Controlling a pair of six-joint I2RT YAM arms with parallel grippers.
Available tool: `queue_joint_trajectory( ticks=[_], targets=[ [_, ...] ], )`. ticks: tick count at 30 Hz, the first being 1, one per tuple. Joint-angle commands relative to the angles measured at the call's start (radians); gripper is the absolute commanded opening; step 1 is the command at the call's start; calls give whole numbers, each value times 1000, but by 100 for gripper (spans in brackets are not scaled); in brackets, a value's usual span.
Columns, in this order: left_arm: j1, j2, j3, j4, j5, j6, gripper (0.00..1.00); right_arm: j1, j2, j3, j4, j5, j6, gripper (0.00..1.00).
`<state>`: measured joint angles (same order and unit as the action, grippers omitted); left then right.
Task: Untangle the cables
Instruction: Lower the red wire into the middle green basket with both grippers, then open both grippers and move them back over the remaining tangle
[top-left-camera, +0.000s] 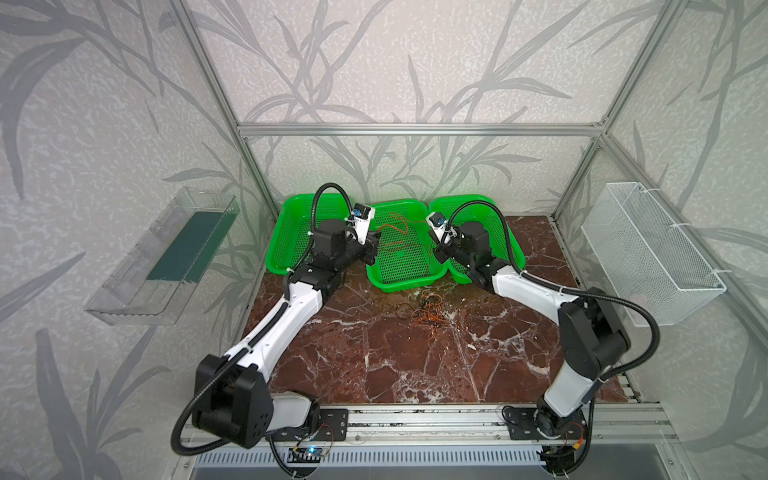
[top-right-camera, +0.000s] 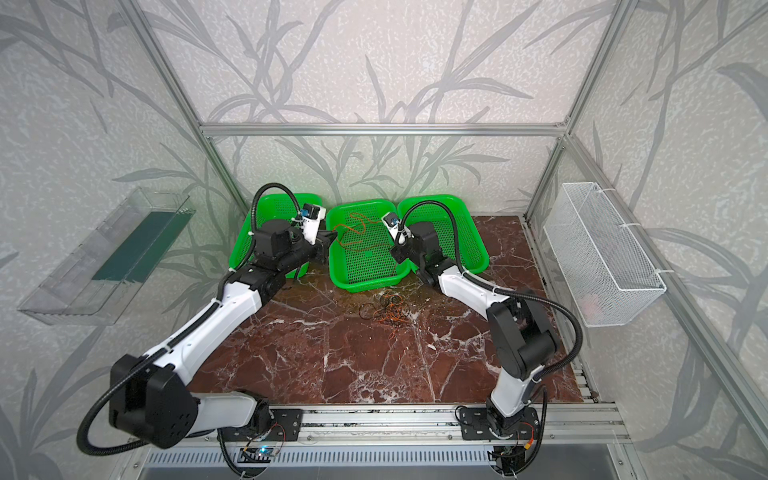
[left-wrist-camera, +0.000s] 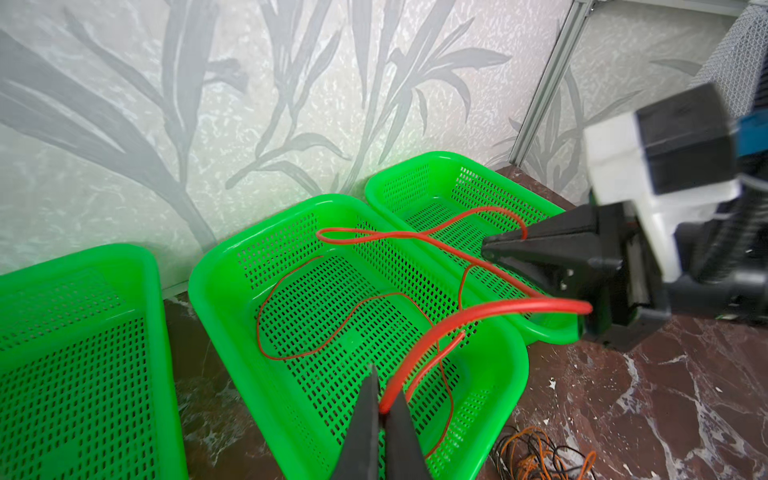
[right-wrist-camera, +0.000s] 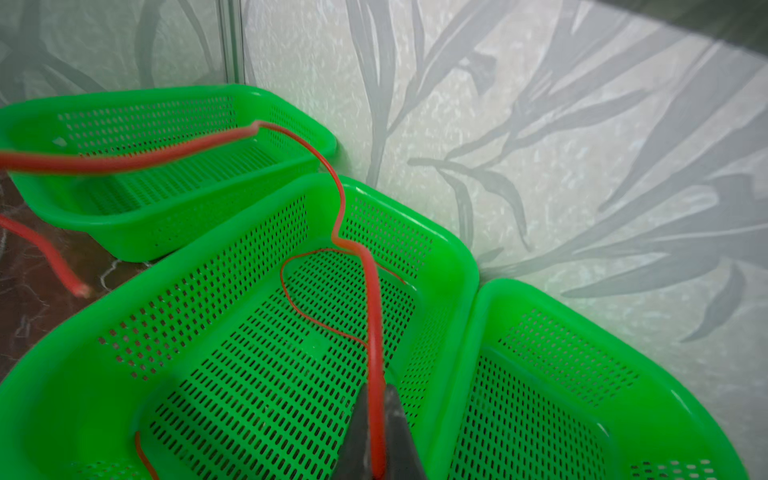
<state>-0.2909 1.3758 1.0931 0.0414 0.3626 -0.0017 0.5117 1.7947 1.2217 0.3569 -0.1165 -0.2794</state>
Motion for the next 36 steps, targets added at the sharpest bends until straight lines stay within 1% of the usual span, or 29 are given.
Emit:
queue_joint_trajectory(
  ticks=[1, 4, 7, 10, 13, 15, 17, 20, 21, 25, 27, 29, 32, 36],
  targets=[
    [16, 68, 20, 60, 65, -59, 0, 9, 67, 78, -37, -81, 26, 1],
    [29, 128, -9, 112, 63, -96, 0, 9, 141, 126, -30, -97, 57, 1],
    [37, 188, -25, 145, 68, -118, 0, 9, 206, 180, -61, -72, 79, 3],
    [42, 240, -29, 164, 80, -131, 0, 9, 237, 203, -71, -34, 87, 6],
    [45, 283, -38, 187, 84, -138, 0, 9, 251, 225, -94, -26, 88, 10],
    [45, 308, -36, 187, 91, -142, 0, 9, 260, 238, -110, -28, 86, 16],
    [47, 324, -42, 197, 93, -153, 0, 9, 263, 248, -127, -18, 88, 29],
    [47, 329, -60, 207, 86, -166, 0, 9, 248, 249, -143, 12, 87, 40],
    [47, 329, -66, 208, 83, -166, 0, 9, 238, 248, -150, 20, 87, 43],
    [47, 313, -79, 193, 88, -162, 14, 8, 173, 228, -162, 26, 83, 47],
    [47, 296, -89, 186, 89, -159, 31, 9, 124, 209, -175, 17, 84, 48],
    [48, 276, -99, 176, 98, -133, 44, 9, 58, 187, -205, -13, 91, 49],
    [47, 242, -102, 137, 106, -101, 55, 13, -42, 157, -299, -52, 97, 50],
    [47, 168, -137, 130, 99, -74, 64, 25, -184, 84, -451, -94, 94, 50]
  ],
)
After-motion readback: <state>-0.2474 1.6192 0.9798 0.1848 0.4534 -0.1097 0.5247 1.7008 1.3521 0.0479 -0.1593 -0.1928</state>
